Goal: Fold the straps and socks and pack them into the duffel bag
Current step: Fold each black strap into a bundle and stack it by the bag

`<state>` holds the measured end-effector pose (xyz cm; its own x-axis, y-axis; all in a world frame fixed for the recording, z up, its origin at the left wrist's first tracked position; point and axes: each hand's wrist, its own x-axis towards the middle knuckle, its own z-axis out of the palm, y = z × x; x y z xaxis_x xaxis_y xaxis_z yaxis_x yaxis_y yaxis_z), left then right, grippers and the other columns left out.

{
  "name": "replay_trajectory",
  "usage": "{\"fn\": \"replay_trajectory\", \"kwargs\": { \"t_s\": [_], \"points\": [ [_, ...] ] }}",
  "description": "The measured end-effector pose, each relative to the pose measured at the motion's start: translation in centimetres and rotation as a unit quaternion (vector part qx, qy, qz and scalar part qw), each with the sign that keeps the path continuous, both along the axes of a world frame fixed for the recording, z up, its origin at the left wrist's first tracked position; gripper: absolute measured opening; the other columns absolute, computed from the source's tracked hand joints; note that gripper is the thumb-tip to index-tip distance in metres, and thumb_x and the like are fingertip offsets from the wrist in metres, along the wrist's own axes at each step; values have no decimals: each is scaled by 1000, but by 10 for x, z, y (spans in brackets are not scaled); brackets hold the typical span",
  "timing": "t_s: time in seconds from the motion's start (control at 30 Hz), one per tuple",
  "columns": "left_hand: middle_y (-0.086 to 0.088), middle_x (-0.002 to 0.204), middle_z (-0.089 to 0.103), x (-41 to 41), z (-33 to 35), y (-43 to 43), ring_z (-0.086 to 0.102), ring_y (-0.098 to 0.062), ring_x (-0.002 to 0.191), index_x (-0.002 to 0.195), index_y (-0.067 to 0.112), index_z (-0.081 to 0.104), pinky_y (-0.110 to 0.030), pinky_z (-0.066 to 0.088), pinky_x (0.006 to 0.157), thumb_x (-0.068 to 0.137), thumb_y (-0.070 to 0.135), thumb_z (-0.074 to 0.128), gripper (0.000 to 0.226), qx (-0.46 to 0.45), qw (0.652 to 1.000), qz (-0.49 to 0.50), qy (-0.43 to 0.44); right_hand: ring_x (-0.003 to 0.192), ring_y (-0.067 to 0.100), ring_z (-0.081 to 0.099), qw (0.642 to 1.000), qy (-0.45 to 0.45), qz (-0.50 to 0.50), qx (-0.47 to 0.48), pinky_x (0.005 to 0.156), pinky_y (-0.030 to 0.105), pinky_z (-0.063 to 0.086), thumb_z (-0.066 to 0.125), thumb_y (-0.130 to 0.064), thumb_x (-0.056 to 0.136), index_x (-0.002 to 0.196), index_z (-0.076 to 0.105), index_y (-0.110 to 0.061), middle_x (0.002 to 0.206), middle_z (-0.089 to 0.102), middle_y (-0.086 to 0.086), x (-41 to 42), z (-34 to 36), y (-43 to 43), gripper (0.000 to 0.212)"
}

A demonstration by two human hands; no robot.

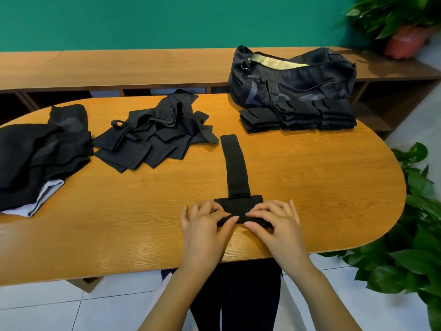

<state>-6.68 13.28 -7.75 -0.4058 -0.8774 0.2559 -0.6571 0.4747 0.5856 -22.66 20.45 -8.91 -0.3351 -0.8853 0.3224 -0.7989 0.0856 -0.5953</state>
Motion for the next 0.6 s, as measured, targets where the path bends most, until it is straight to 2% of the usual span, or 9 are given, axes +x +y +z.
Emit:
{"fn": "replay_trajectory", "kwargs": {
  "t_s": [0.1, 0.23, 0.4, 0.5, 0.6],
  "points": [
    [18, 100, 53, 0, 0, -2, 45, -7, 109, 97, 27, 75, -46, 11, 116, 89, 46, 60, 26, 9, 1000, 4, -2, 114, -6, 37, 1000, 27, 10, 3, 119, 43, 6, 44, -68, 81, 106, 70, -42, 103, 51, -37, -3, 1, -2, 45],
    [20, 100, 52, 0, 2, -3, 44, -6, 110, 98, 28, 75, -47, 11, 116, 89, 48, 57, 28, 18, 1000, 3, -6, 109, 0, 43, 999, 38, 0, -8, 118, 45, 11, 43, -63, 85, 98, 74, -37, 98, 56, -31, 0, 2, -5, 43],
    [27, 105, 50, 3, 5, -4, 41, -2, 113, 102, 38, 71, -46, 10, 116, 85, 52, 60, 25, 25, 1000, -6, 15, 104, -1, 43, 999, 31, -9, -17, 115, 45, 15, 42, -59, 88, 96, 73, -39, 94, 64, -27, 2, 4, -8, 38],
    [31, 107, 50, 5, 7, -5, 38, 1, 113, 109, 40, 67, -45, 8, 116, 83, 53, 62, 29, 28, 999, -10, 17, 103, -1, 43, 999, 27, -13, -15, 114, 47, 17, 42, -57, 87, 96, 73, -39, 92, 61, -30, 2, 5, -10, 37],
    [31, 99, 54, 4, 7, -6, 35, 5, 106, 106, 37, 69, -45, 8, 115, 83, 50, 61, 27, 20, 999, -1, 27, 102, 3, 47, 999, 24, -19, -15, 113, 49, 20, 43, -58, 87, 97, 74, -36, 91, 59, -29, 2, 7, -13, 39]
  ]
}}
